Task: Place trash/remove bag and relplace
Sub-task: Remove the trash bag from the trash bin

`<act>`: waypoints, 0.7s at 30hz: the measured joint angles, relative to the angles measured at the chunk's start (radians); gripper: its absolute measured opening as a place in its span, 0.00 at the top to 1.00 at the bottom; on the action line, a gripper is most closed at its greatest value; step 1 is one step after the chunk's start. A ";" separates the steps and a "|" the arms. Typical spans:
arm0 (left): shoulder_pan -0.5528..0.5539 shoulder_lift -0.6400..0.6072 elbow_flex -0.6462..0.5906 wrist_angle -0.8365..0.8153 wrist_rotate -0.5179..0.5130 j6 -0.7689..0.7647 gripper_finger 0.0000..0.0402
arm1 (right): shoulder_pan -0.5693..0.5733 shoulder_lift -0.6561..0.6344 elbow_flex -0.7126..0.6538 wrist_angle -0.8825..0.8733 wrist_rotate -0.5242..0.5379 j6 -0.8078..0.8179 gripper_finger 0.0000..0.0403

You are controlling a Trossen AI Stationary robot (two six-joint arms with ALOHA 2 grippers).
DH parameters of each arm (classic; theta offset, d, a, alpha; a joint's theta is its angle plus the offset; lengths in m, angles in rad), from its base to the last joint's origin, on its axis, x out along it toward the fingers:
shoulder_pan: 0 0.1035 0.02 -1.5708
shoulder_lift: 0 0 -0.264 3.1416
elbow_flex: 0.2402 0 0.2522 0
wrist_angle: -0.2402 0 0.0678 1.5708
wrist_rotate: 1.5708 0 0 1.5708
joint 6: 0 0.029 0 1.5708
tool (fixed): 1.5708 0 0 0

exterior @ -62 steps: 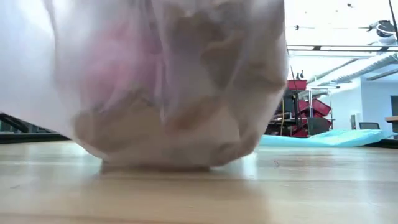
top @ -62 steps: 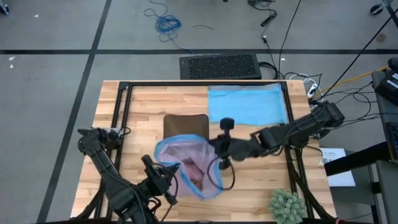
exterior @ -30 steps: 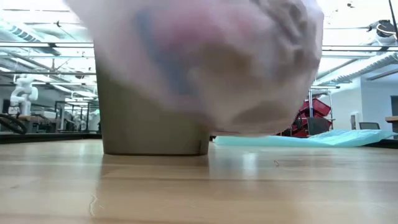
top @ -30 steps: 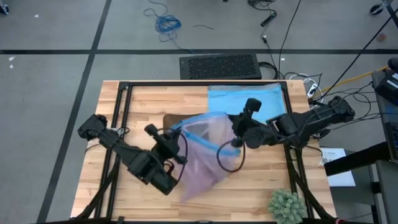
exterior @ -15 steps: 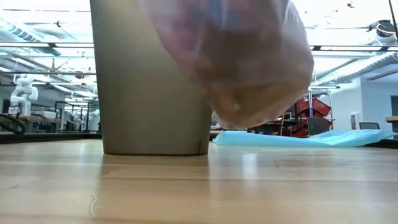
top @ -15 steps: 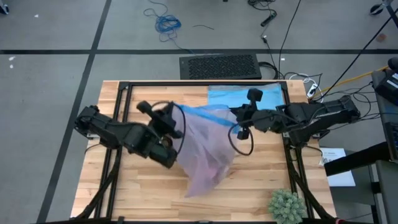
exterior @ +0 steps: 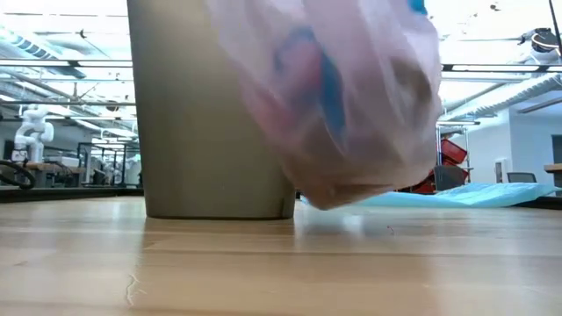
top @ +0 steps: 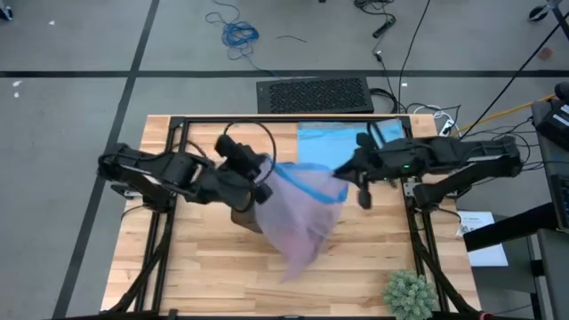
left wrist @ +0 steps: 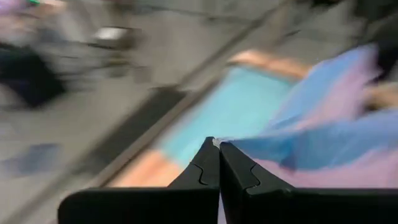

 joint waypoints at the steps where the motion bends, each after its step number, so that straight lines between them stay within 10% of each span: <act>1: -0.002 -0.010 0.000 0.069 0.060 0.033 1.00 | 0.008 -0.008 0.015 -0.009 -0.018 0.039 1.00; 8: 0.010 -0.063 0.001 0.438 0.510 0.269 1.00 | 0.061 -0.014 0.188 -0.231 -0.018 0.221 1.00; 21: 0.113 -0.085 0.002 0.468 0.731 0.135 0.95 | 0.062 0.079 0.242 -0.600 -0.023 0.313 1.00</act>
